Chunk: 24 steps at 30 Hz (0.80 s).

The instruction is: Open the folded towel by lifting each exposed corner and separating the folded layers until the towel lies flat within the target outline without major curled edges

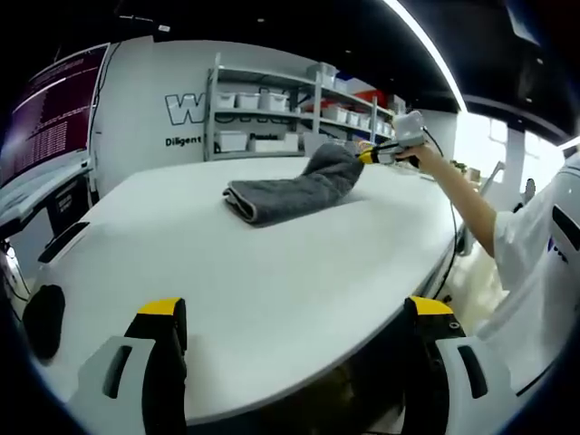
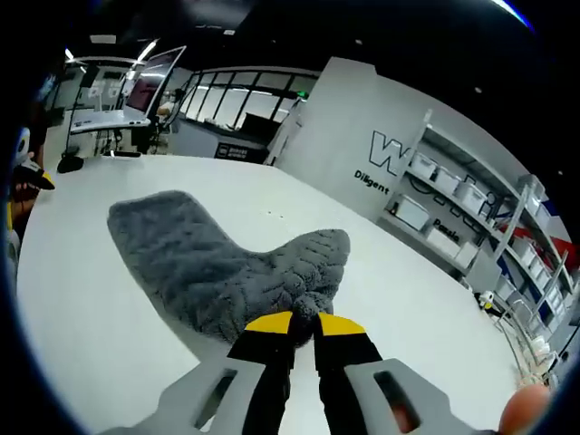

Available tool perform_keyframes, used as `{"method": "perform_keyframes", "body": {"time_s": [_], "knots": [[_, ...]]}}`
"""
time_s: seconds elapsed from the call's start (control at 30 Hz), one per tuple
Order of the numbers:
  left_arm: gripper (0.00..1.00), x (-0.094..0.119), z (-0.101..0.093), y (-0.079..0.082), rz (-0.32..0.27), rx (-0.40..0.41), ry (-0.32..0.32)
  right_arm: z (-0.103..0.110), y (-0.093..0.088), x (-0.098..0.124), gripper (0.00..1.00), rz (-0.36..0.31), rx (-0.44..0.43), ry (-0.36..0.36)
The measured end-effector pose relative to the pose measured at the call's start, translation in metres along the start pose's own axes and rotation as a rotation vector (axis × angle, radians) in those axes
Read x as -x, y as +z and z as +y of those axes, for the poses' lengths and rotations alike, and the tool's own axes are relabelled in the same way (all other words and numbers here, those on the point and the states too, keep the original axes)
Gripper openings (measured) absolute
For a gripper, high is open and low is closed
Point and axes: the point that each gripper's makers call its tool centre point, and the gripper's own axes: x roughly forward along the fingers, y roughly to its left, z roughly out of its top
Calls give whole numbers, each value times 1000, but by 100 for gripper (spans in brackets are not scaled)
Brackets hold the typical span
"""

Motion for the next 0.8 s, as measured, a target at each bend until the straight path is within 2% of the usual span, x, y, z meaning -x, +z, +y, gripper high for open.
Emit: {"method": "perform_keyframes", "body": {"time_s": [0.13, 0.37, 0.8], "knots": [[97, 1, 2, -1, 1, 3, 4, 4, -19, 3, 4, 53, 18, 0], [97, 0, -1, -1, 1, -3, -5, 13, -42, 7, 4, 108, 16, 18], [97, 4, -1, -3, 2, 0, 2, 28, -71, 9, 4, 181, -5, 39]]}}
